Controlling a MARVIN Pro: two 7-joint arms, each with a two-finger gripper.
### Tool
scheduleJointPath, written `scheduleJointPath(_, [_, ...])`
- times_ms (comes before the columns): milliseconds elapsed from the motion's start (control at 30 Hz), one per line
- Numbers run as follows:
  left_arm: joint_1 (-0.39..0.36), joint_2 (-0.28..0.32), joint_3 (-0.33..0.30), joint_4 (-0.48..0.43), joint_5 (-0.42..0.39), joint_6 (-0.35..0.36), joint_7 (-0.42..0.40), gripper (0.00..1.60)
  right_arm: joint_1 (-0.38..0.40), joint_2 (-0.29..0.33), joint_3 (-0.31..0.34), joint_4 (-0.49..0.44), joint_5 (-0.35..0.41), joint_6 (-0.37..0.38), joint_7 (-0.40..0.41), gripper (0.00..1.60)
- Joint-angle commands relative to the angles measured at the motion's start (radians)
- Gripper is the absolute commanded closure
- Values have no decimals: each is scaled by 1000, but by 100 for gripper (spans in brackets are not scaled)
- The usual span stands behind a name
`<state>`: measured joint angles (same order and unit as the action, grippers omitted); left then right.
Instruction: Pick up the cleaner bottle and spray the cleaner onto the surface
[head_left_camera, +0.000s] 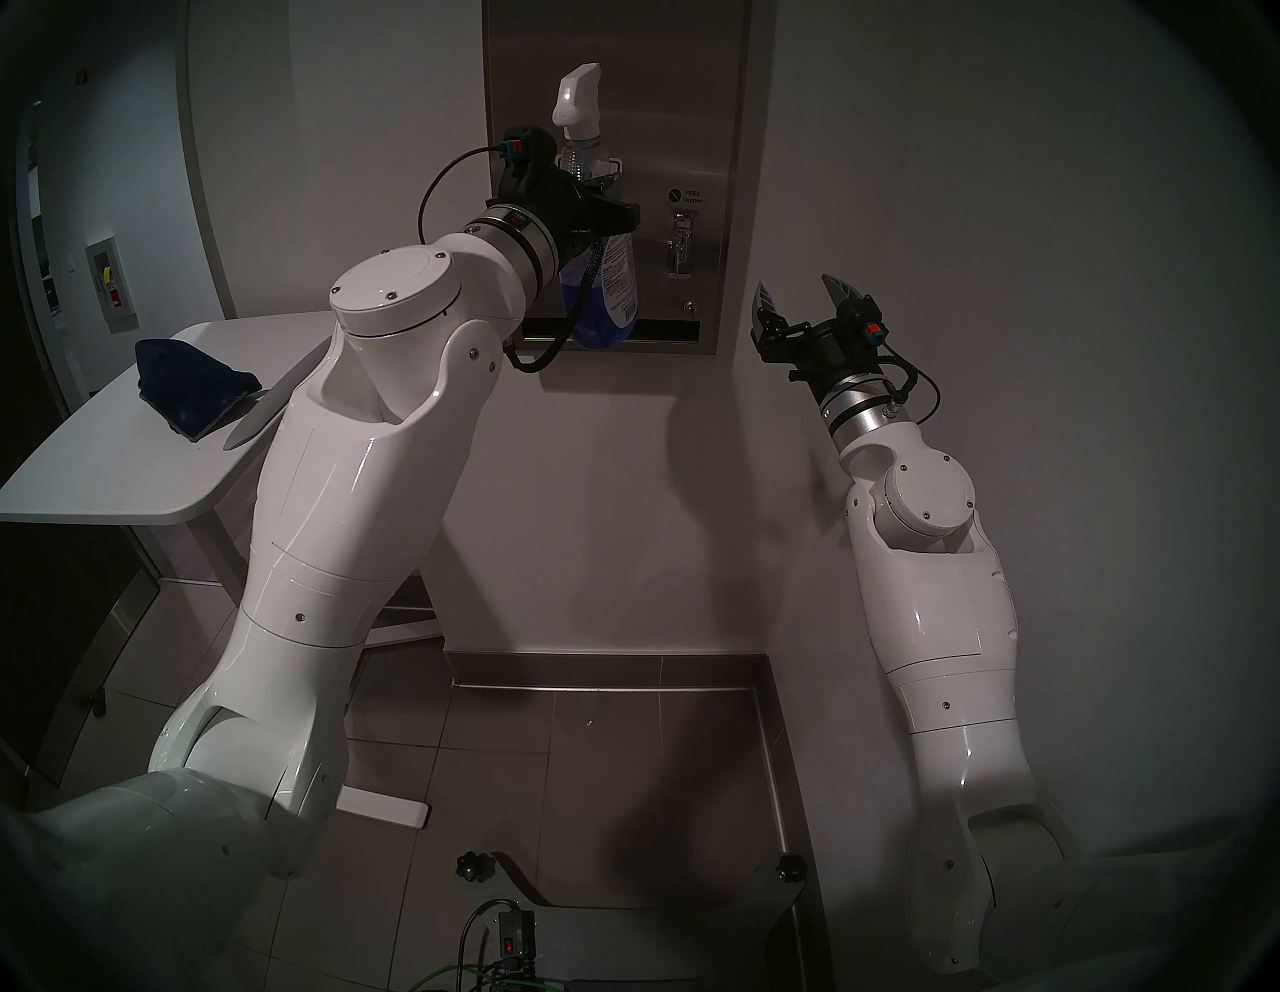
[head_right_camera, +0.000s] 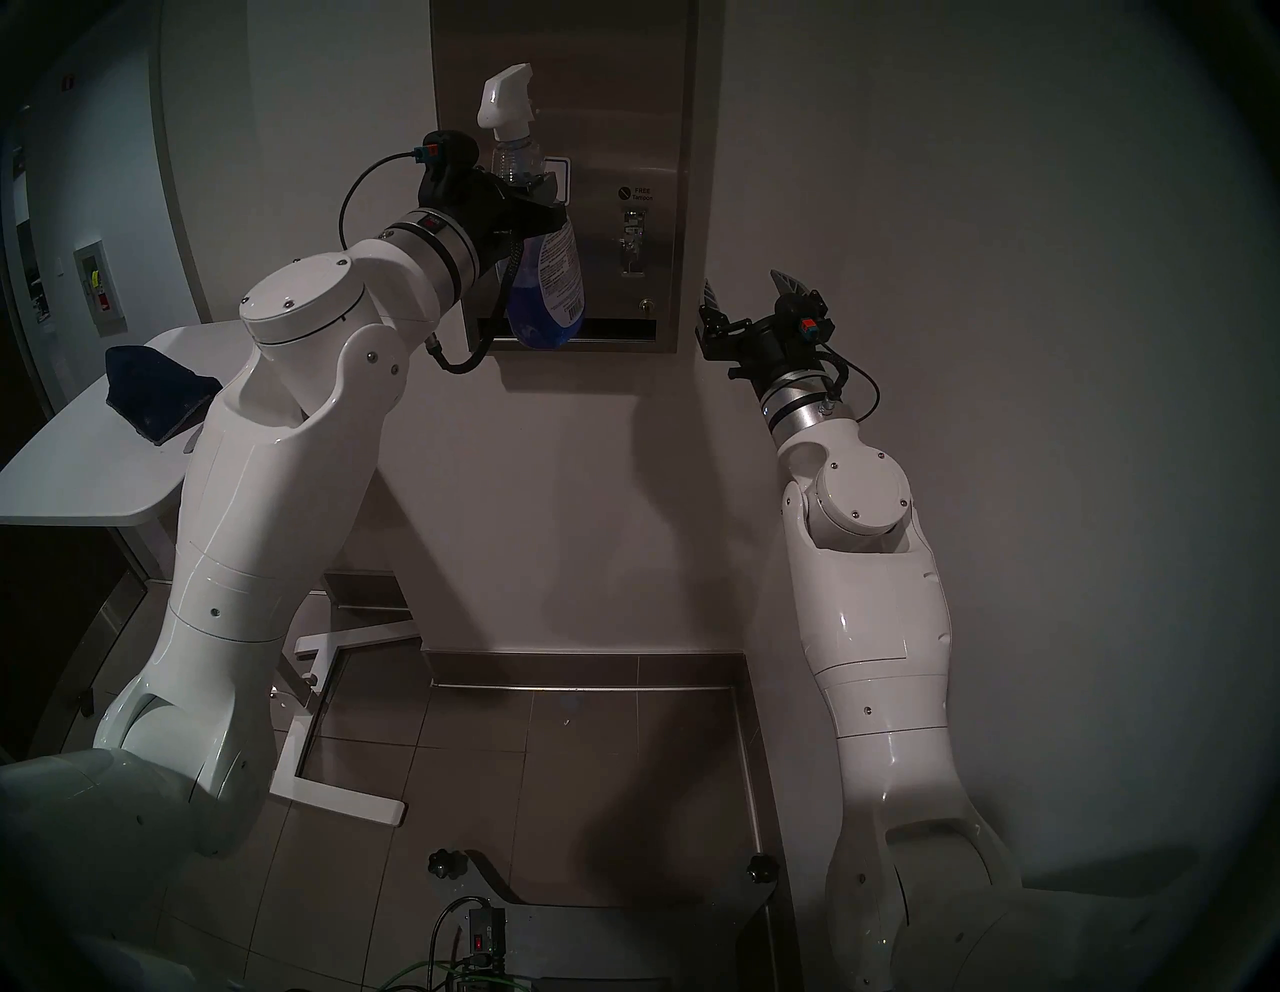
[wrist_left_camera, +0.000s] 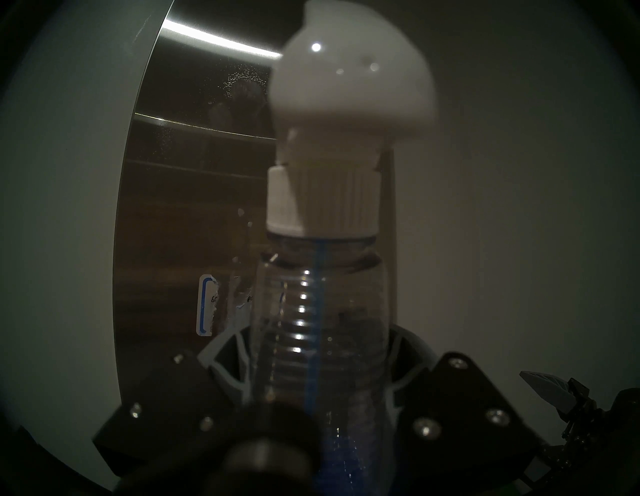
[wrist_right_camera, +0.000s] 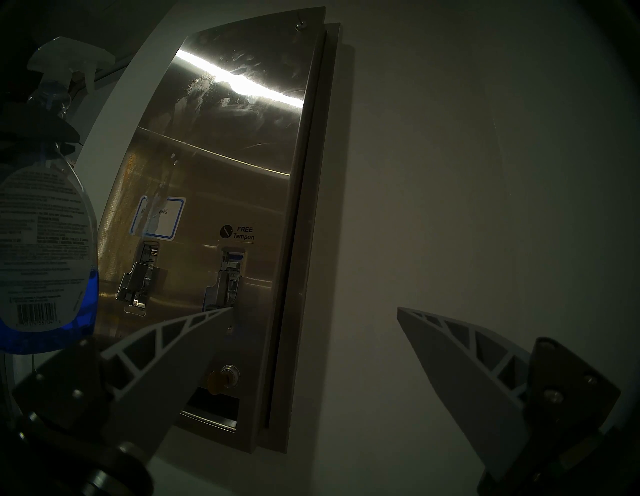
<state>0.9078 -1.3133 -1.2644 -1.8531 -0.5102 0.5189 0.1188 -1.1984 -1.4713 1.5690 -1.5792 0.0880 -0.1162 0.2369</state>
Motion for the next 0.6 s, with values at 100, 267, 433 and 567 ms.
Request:
scheduleJointPath(100, [-115,-69,-30,5,52,-11,-19,160,31,-2,-2,-35,2,-10,2,0])
scheduleJointPath(267, [-189,-70,-13,61,62,8,-28,160,60,16,0,-33,-3,-8,16,0])
scheduleJointPath(433, [-157,-91,-30,48,86,5,-39,160,115,25,-5,-17,-6,2,33,0])
scheduleJointPath(567, [-230,-86,-11,104,88,24,-47,160,154,37,-21,-5,-11,7,68,0])
